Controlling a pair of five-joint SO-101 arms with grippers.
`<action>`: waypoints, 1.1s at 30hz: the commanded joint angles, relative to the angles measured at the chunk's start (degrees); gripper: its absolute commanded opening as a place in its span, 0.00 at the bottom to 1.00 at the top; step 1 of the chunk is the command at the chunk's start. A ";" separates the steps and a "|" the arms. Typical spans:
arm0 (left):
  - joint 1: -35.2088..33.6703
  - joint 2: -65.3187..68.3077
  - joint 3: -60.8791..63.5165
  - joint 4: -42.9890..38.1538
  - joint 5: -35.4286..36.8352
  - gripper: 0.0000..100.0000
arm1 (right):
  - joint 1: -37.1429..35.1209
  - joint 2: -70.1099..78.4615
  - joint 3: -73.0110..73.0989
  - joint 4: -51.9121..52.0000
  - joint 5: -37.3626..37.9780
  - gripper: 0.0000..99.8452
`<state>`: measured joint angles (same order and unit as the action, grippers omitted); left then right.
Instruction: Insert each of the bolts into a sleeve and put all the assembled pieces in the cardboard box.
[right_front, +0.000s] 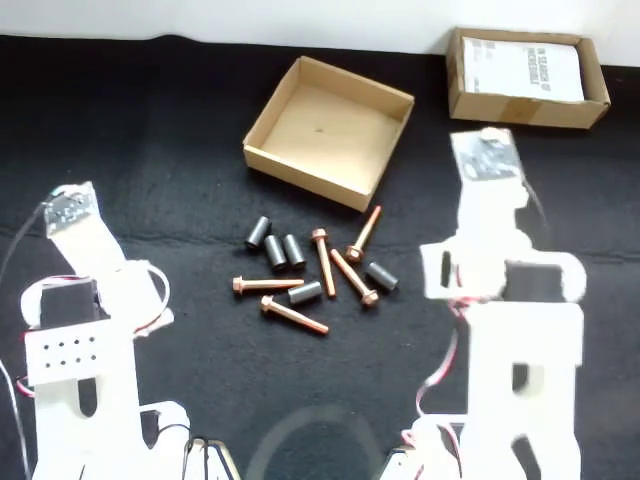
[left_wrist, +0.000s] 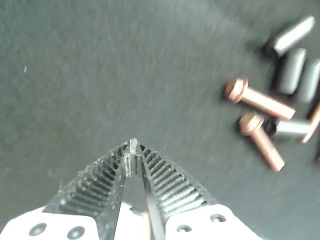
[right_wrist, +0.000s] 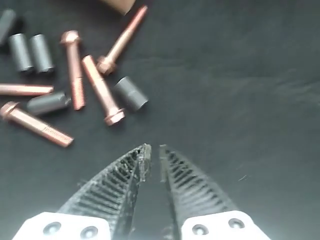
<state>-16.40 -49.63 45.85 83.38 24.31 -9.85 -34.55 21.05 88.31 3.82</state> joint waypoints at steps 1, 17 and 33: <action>1.10 0.31 -1.98 -4.66 5.89 0.01 | -6.02 6.90 -8.04 5.49 -7.21 0.16; -4.18 0.31 30.81 -43.43 10.02 0.01 | -11.56 32.31 -10.77 -3.30 -2.46 0.14; -6.02 0.31 33.10 -49.58 10.11 0.01 | -13.76 45.23 -10.95 -8.22 15.74 0.14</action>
<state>-21.49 -49.19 78.81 35.38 34.24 -22.95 10.90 12.70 80.22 17.27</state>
